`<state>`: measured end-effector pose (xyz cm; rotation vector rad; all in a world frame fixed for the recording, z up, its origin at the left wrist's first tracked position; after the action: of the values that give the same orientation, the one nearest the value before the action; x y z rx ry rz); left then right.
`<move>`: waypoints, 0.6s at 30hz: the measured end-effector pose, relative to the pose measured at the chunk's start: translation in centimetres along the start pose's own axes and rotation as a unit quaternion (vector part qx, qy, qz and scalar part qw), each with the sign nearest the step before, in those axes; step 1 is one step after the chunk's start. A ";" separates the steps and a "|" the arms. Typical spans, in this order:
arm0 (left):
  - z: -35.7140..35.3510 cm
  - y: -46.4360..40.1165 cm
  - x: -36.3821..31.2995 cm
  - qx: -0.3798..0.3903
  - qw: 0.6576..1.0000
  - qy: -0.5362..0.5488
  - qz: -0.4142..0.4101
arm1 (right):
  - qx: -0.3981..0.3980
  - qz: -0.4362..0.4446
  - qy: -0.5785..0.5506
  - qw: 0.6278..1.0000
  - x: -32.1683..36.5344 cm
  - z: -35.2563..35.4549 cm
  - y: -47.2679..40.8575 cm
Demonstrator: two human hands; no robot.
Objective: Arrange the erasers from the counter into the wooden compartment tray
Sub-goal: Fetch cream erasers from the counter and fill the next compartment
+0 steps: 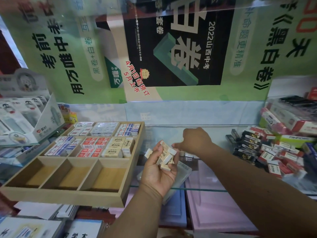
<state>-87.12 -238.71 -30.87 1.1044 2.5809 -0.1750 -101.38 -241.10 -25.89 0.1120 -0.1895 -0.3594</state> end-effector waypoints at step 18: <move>-2.1 1.1 0.1 -0.011 1.000 0.014 0.019 | 0.019 0.112 -0.074 0.991 1.7 -0.7 -0.6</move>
<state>-86.86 -237.37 -28.91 1.1543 2.5782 -0.1242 -99.84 -242.21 -26.40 0.1002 -0.3523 -0.1409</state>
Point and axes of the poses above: each hand's wrist, its own y-axis away from the middle knuckle, its own z-axis out of the back of the hand, x = y × z, the point moved 4 cm from there along -y, towards the middle knuckle, and after that the axes turned 12 degrees about x, right-handed, at the moved point
